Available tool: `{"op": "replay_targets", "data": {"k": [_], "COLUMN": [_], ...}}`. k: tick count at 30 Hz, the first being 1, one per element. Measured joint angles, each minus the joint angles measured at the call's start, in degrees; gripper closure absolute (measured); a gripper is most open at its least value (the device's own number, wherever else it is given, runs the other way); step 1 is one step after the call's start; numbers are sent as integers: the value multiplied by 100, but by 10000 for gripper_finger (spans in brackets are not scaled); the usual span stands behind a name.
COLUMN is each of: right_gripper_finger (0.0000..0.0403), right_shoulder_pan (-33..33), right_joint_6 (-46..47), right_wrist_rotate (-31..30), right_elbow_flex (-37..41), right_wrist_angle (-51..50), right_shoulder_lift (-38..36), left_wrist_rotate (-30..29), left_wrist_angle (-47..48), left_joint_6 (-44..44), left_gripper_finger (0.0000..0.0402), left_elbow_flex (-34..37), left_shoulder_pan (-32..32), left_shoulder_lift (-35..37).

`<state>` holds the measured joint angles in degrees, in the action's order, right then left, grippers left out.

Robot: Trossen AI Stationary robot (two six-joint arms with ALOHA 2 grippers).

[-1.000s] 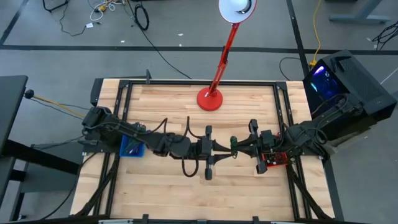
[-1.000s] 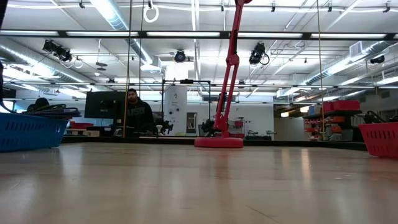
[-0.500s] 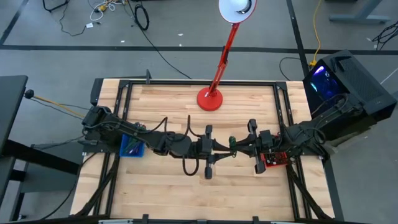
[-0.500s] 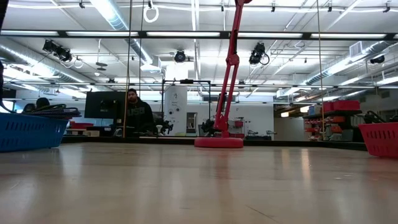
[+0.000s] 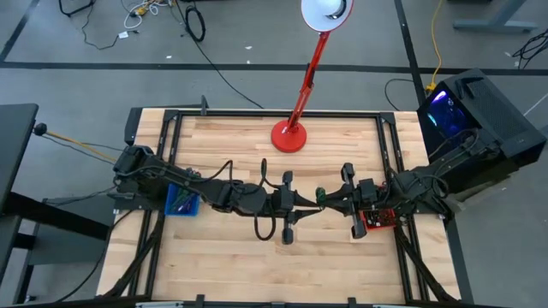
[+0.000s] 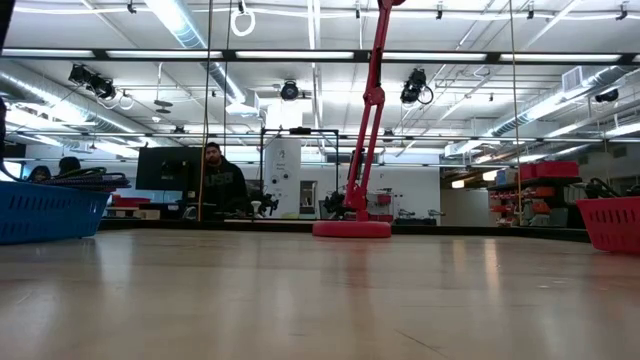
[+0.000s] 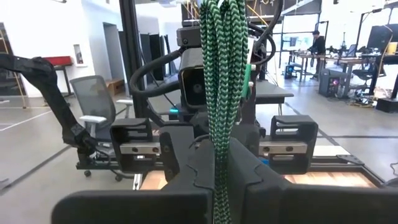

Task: Pick & Place USB Port
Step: Put the green and black charger cable into the blue bin

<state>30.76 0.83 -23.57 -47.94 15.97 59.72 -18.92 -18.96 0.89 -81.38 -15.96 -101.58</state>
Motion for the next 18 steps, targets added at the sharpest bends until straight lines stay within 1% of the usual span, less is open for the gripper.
{"op": "replay_targets", "data": {"k": [5,9,14,18], "right_gripper_finger": [395,394,394,394], "right_shoulder_pan": [-2,0,0,0], "right_joint_6": [5,14,15,14], "right_wrist_rotate": [-40,-34,0,9], "right_elbow_flex": [-2,-10,-20,-16], "right_wrist_angle": [40,52,54,-35], "right_shoulder_lift": [69,126,129,137], "left_wrist_rotate": [63,329,335,254], "left_wrist_angle": [-97,-222,-285,-39], "left_joint_6": [87,147,113,-21], "left_gripper_finger": [340,340,340,340], "left_elbow_flex": [4,9,9,9], "left_shoulder_pan": [141,216,220,220], "left_shoulder_lift": [-2,-10,-11,-11]}}
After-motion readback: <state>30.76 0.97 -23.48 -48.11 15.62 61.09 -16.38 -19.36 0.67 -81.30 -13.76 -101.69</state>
